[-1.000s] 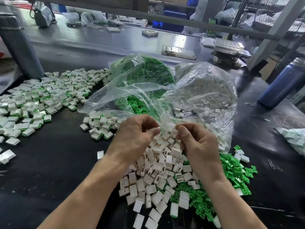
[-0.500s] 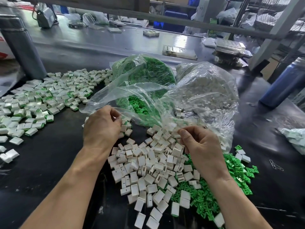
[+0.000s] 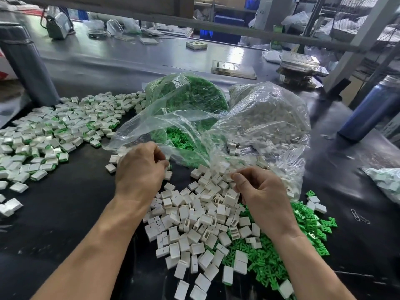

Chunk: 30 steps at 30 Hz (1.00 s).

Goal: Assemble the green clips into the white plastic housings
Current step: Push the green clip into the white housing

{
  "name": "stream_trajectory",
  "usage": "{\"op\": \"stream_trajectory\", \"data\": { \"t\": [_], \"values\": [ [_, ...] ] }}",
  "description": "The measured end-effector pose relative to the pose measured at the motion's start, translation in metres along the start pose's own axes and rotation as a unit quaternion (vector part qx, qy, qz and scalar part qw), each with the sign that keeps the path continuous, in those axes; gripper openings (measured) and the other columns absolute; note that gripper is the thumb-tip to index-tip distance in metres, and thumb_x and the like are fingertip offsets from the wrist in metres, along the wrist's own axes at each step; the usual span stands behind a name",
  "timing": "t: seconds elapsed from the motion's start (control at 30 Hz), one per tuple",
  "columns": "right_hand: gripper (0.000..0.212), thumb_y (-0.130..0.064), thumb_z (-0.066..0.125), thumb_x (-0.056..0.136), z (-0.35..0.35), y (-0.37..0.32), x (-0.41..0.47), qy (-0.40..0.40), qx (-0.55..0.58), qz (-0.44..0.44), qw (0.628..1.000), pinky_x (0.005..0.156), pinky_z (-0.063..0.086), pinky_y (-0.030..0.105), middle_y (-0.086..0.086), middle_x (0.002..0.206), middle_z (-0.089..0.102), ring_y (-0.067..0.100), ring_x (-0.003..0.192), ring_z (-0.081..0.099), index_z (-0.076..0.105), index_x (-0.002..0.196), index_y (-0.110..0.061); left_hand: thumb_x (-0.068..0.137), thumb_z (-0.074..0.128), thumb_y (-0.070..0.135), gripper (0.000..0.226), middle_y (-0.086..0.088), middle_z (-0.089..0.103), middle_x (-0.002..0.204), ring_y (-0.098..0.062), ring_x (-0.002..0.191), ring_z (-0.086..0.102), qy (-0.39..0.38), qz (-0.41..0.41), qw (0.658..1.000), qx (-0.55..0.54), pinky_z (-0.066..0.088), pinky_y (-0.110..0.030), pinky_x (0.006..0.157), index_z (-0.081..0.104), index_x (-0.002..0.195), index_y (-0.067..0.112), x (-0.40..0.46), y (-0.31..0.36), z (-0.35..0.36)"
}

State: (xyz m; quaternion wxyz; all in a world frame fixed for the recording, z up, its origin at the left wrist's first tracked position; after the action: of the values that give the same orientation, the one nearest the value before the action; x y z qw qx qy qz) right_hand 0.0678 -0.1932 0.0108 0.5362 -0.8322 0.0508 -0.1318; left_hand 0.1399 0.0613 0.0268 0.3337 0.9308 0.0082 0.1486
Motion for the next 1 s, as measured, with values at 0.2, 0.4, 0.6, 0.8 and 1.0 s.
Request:
{"op": "stream_trajectory", "data": {
  "t": [0.2, 0.4, 0.6, 0.8, 1.0],
  "values": [
    [0.011, -0.03, 0.069, 0.1, -0.007, 0.002, 0.001, 0.009, -0.045, 0.007, 0.999, 0.075, 0.062, 0.038, -0.007, 0.079, 0.073, 0.013, 0.076, 0.071, 0.074, 0.09, -0.03, 0.096, 0.073, 0.021, 0.009, 0.012, 0.069, 0.1, -0.006, 0.088, 0.064, -0.074, 0.084, 0.994, -0.017, 0.056, -0.027, 0.083, 0.072, 0.104, 0.025, -0.018, 0.024, 0.016],
    [0.012, -0.029, 0.069, 0.1, -0.01, 0.001, 0.002, 0.012, -0.063, 0.011, 0.998, 0.075, 0.061, 0.035, -0.008, 0.079, 0.073, 0.011, 0.076, 0.071, 0.074, 0.089, -0.03, 0.104, 0.06, 0.023, 0.013, 0.01, 0.067, 0.108, -0.009, 0.093, 0.064, -0.107, 0.071, 0.99, 0.062, 0.056, -0.031, 0.089, 0.071, 0.109, 0.028, -0.025, 0.032, 0.024],
    [0.012, -0.032, 0.069, 0.1, -0.01, 0.003, 0.003, 0.005, -0.091, 0.015, 0.996, 0.063, 0.052, 0.017, -0.011, 0.079, 0.072, 0.004, 0.075, 0.068, 0.073, 0.089, -0.031, 0.102, 0.062, 0.023, 0.011, 0.01, 0.068, 0.098, -0.012, 0.091, 0.064, -0.113, 0.027, 0.992, 0.04, 0.057, -0.035, 0.086, 0.072, 0.102, 0.029, -0.023, 0.026, 0.023],
    [0.015, -0.036, 0.068, 0.1, -0.01, 0.005, 0.004, 0.001, -0.11, 0.022, 0.994, 0.058, 0.046, 0.012, -0.008, 0.077, 0.071, 0.004, 0.07, 0.064, 0.073, 0.087, -0.03, 0.099, 0.069, 0.017, 0.017, 0.013, 0.069, 0.1, 0.001, 0.089, 0.064, -0.156, -0.014, 0.979, -0.131, 0.048, -0.01, 0.071, 0.073, 0.094, 0.034, -0.019, 0.019, 0.032],
    [0.017, -0.039, 0.069, 0.099, -0.016, 0.007, 0.005, -0.032, -0.152, 0.049, 0.987, 0.061, 0.045, 0.021, -0.008, 0.079, 0.069, 0.008, 0.072, 0.063, 0.072, 0.085, -0.029, 0.099, 0.067, 0.014, 0.018, 0.016, 0.067, 0.103, 0.004, 0.09, 0.063, -0.14, 0.024, 0.979, -0.147, 0.053, -0.007, 0.075, 0.072, 0.104, 0.031, -0.021, 0.024, 0.034]
  ]
}}
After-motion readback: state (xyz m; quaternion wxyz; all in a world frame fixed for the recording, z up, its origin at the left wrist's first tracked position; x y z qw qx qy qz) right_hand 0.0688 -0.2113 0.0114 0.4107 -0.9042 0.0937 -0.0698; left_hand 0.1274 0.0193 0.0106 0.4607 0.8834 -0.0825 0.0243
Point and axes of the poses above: each hand's wrist, its own x-axis towards the middle knuckle, its own z-axis out of the palm, y = z × x, the point moved 5 cm from there along x, towards the middle knuckle
